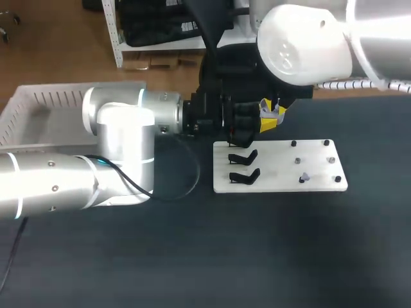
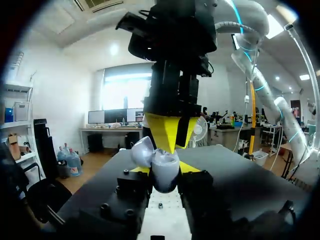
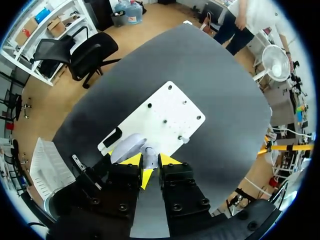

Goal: Pick up each earbud case from the left stands, insert the matching earbuds, close the lid, and place the case in the box.

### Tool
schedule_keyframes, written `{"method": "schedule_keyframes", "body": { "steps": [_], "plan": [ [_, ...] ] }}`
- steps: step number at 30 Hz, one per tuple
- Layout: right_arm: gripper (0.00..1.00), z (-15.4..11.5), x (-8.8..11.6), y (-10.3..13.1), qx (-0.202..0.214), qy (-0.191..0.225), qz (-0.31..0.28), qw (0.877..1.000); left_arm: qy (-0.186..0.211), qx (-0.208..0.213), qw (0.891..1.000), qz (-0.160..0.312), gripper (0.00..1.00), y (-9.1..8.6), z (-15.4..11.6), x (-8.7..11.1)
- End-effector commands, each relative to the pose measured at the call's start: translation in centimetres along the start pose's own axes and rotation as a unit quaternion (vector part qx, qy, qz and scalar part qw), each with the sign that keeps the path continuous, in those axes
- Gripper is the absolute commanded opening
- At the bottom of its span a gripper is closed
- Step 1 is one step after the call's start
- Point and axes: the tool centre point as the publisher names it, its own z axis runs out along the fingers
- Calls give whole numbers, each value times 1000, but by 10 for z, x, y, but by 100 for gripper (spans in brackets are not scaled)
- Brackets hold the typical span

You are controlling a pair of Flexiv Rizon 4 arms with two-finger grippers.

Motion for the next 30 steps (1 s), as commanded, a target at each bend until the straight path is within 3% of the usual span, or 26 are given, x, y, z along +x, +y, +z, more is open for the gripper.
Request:
{"method": "schedule_keyframes", "body": {
  "steps": [1, 7, 8, 11, 19, 24, 26, 27, 30],
  "plan": [
    [0, 1, 0, 1, 3, 1, 1, 1000, -3, -4, 1000, 2, 0, -2, 0, 1],
    [2, 2, 0, 1, 3, 7, -1, 1000, -3, -4, 1000, 2, 0, -2, 0, 1],
    [22, 2, 0, 1, 2, 7, -2, 1000, -3, -4, 1000, 2, 0, -2, 0, 1],
    [42, 2, 0, 2, 2, 7, -2, 1000, -3, -4, 1000, 2, 0, -2, 0, 1],
    [44, -14, 7, -2, -10, -2, -11, 1000, -3, -4, 1000, 2, 0, -2, 0, 1],
    [47, -29, 18, -14, -57, -20, -50, 997, -3, -4, 1000, 2, 0, -2, 0, 1],
    [55, -32, 22, -20, -71, -33, -70, 994, -3, -4, 1000, 2, 0, -2, 0, 1],
    [75, -33, 24, -23, -80, -40, -81, 993, -3, -4, 1000, 2, 0, -2, 0, 1],
    [100, -35, 29, -33, -97, -48, -104, 989, -3, -4, 1000, 2, 0, -2, 0, 1]
  ]
}}
